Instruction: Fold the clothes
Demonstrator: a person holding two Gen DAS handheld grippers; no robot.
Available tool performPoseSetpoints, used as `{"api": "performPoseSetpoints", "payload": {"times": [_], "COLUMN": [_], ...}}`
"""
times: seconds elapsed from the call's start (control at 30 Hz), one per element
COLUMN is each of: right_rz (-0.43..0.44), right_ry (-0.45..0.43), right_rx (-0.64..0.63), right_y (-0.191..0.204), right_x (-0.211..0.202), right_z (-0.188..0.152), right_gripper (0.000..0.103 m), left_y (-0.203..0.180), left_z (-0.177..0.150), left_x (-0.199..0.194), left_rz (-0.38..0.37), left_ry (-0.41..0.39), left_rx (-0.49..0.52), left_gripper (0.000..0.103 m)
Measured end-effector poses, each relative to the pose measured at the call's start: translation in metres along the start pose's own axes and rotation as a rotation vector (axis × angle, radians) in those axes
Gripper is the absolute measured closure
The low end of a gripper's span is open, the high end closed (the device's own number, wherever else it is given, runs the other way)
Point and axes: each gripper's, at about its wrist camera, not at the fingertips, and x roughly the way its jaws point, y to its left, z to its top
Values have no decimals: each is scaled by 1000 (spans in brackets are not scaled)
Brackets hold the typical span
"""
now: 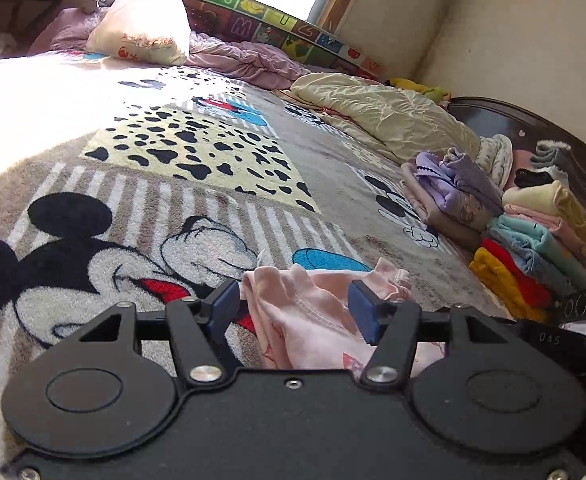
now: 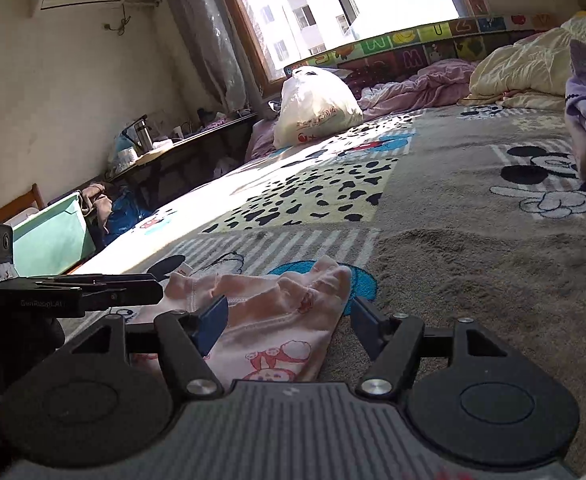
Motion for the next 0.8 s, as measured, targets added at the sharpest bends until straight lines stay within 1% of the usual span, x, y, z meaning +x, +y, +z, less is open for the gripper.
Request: {"api": "performPoseSetpoints", "payload": {"times": [0.03, 0.07, 0.13, 0.2, 0.23, 0.3, 0.33, 0.37, 0.43, 0.47, 0.5, 0.6, 0.67, 0.73, 0.8], "right_rz": [13, 22, 13, 10, 9, 6, 5, 3, 2, 7, 8, -12, -21, 3, 26], "right_ry": [11, 18, 38, 48, 52, 60, 63, 66, 71, 70, 60, 44, 43, 32, 32], "right_rx": [95, 162, 227, 239, 240, 244, 246, 248, 259, 284, 299, 295, 303, 360, 360], "right_y": [-9, -14, -21, -22, -22, -22, -21, -20, -19, -20, -21, -15, -10, -6, 7], "right_x": [3, 5, 14, 19, 22, 26, 27, 28, 29, 29, 28, 27, 26, 20, 14], "right_z": [-4, -7, -15, -17, -17, -18, -18, -18, -20, -24, -27, -31, -31, -30, -30], "right_gripper": [35, 35, 35, 35, 35, 37, 37, 37, 46, 60, 66, 70, 73, 76, 76], "left_y": [4, 9, 13, 15, 15, 9, 7, 6, 6, 8, 10, 16, 16, 19, 26], "left_z": [1, 2, -2, -8, -10, -12, -13, -16, -21, -23, -24, -26, -29, -30, -28], "left_x": [-1, -3, 1, 11, 16, 21, 24, 25, 24, 24, 22, 12, -2, -22, -49], "left_rz": [-3, -6, -16, -47, -53, -48, -42, -37, -35, -39, -51, -83, -88, -96, -105], "left_ry": [6, 12, 31, 63, 69, 61, 65, 69, 64, 66, 71, 77, 67, 44, -1], "left_rx": [-62, -124, -188, -243, -257, -256, -259, -270, -302, -325, -358, -455, -486, -528, -568], "left_gripper": [41, 41, 41, 41, 41, 45, 51, 67, 73, 77, 81, 85, 85, 85, 85]}}
